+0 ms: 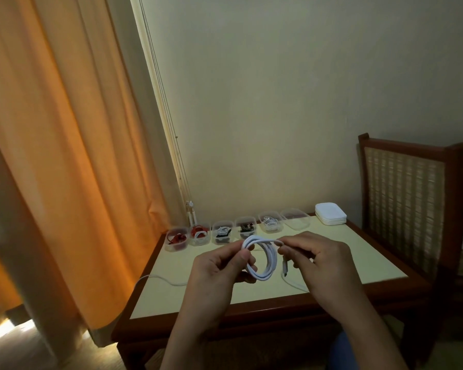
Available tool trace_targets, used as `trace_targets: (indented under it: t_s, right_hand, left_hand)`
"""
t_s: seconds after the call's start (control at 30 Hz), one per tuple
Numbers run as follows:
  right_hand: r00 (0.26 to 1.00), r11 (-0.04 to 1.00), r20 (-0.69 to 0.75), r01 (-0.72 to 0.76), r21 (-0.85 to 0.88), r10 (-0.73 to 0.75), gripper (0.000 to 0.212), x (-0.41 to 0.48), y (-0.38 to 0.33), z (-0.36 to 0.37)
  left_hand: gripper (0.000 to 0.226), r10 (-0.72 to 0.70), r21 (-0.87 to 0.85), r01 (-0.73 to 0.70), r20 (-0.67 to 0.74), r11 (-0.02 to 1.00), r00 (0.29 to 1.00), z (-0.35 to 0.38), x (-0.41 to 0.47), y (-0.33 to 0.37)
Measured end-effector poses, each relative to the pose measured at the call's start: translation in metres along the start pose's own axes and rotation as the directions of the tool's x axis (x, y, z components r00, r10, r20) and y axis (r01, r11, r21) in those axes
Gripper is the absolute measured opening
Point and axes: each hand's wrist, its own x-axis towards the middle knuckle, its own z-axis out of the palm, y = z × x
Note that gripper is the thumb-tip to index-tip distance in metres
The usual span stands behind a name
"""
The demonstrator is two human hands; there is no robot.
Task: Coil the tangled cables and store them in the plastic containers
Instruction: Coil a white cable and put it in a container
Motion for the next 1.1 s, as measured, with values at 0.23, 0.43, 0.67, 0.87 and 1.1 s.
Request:
trace_targets:
  t_s: [0.23,0.43,0.67,0.87,1.1]
  right_hand:
    - [0.961,0.913,-0.107,-0.203,0.353,0.255,0.02,0.0,-0.007,0.004]
    - [0.916,0.715,0.022,-0.326,0.618,0.4,0.017,0.0,-0.015,0.006]
    - [0.836,0.498,0.366,-0.54,0.679,0.408,0.026,0.0,-0.012,0.008]
    - [0.828,0.517,0.469,-0.558,0.649,0.306,0.033,-0.001,-0.018,0.005]
    - [0.853,0.802,0.441,-0.46,0.38,0.28,0.029,-0.004,-0.027,-0.002]
  left_hand:
    - [0.023,-0.041,-0.076,0.044,0.05,0.996,0.998,0.004,-0.002,0.004]
    - [0.022,-0.041,-0.068,0.047,0.092,0.997,0.995,0.004,-0.003,0.005]
    - [0.022,-0.048,-0.114,0.055,0.068,0.992,0.997,0.003,-0.003,0.004]
    - [0.021,-0.039,-0.139,0.038,-0.006,0.99,0.999,0.005,-0.001,0.004]
    - [0.019,-0.017,-0.095,0.008,-0.093,0.995,0.996,0.004,0.001,-0.001]
